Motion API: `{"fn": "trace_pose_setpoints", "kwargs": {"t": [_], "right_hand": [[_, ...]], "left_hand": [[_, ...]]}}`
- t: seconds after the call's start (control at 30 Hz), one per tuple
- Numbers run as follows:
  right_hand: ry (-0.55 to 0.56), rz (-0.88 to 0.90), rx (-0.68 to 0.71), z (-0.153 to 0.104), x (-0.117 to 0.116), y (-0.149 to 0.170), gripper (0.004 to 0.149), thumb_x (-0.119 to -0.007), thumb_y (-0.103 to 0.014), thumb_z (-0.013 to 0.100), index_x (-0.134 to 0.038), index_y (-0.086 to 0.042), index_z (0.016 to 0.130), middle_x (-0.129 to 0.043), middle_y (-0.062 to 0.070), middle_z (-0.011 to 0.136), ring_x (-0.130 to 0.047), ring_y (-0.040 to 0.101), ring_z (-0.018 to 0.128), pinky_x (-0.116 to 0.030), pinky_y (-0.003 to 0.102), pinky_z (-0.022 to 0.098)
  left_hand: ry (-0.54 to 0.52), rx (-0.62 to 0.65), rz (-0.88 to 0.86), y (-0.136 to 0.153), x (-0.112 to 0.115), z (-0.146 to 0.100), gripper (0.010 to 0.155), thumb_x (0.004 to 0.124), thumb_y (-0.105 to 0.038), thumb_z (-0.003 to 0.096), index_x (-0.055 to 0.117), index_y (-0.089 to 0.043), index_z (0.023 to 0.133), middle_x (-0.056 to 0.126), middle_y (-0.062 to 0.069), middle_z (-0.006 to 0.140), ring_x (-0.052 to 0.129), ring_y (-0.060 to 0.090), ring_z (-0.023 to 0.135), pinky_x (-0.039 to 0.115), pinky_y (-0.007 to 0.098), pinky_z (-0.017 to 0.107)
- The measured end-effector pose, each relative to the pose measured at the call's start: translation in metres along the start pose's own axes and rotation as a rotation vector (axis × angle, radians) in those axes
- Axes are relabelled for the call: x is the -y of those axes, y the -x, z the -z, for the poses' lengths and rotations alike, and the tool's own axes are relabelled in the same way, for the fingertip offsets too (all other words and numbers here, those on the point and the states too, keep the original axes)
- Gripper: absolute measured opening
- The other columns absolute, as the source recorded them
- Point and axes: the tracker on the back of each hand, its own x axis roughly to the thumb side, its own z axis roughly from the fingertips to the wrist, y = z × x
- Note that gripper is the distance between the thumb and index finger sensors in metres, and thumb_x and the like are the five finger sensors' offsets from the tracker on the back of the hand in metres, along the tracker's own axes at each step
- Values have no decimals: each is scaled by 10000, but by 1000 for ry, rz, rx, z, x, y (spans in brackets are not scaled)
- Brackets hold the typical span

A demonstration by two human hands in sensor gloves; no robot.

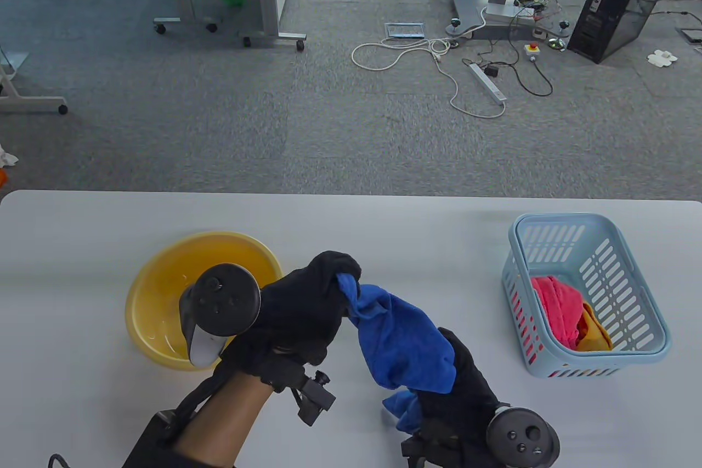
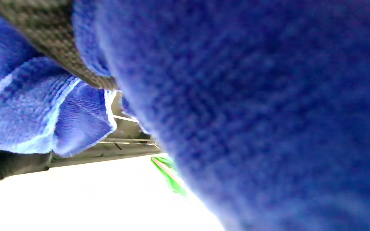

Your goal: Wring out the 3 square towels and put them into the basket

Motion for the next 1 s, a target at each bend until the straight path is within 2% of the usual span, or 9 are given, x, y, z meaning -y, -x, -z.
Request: {"fn": "trace_pose_setpoints", "kwargs": {"t": [0.1, 0.2, 0.37, 0.57, 0.77, 0.9, 1.0], "right_hand": [[30, 4, 8, 0, 6, -1, 621, -960, -392, 502, -646, -180, 995, -913, 21, 706, -978, 199, 446, -829, 458, 572], [52, 28, 5, 1, 11, -1, 630, -957, -394, 504, -635, -182, 1002, -908, 20, 719, -978, 199, 459, -824, 460, 580], [73, 51, -1, 3, 17, 0, 639, -958, -390, 503, -627, -182, 1009, -904, 22, 730, -978, 206, 472, -817, 466, 589], [77, 37, 7, 2, 18, 0, 639, -959, -388, 503, -626, -186, 1009, -903, 23, 734, -977, 209, 479, -814, 469, 593], [85, 3, 52, 3, 21, -5, 638, -960, -371, 500, -627, -185, 1011, -898, 33, 749, -976, 224, 497, -803, 483, 603], [85, -15, 77, 2, 20, -9, 644, -963, -352, 497, -620, -189, 1017, -891, 39, 766, -972, 237, 521, -788, 497, 618], [54, -16, 102, 3, 17, -13, 648, -969, -292, 487, -617, -190, 1022, -873, 63, 801, -959, 279, 569, -728, 552, 671]], "left_hand": [[-3, -44, 40, 21, 4, -2, 486, 693, -524, 533, 889, -186, 820, 1009, 82, 612, 1084, 229, 377, 826, 549, 463], [-14, -86, 69, 44, 12, -7, 492, 697, -555, 528, 923, -190, 767, 1022, 60, 536, 1071, 199, 299, 843, 534, 433], [26, -140, 118, 80, 34, -13, 495, 698, -563, 525, 937, -185, 738, 1018, 34, 467, 1042, 168, 226, 854, 520, 405], [74, -161, 222, 101, 69, -18, 495, 695, -573, 523, 945, -191, 717, 1013, 5, 421, 1027, 143, 182, 866, 505, 388], [24, -245, 153, 126, 90, -29, 490, 702, -571, 525, 946, -188, 709, 1004, -18, 389, 1016, 129, 154, 869, 495, 383], [31, -282, 36, 145, 114, -43, 487, 709, -569, 527, 945, -185, 712, 998, -31, 377, 1014, 126, 148, 871, 496, 375], [13, -314, 7, 157, 130, -52, 483, 718, -558, 530, 943, -178, 725, 996, -38, 372, 1014, 125, 144, 871, 496, 375]]}}
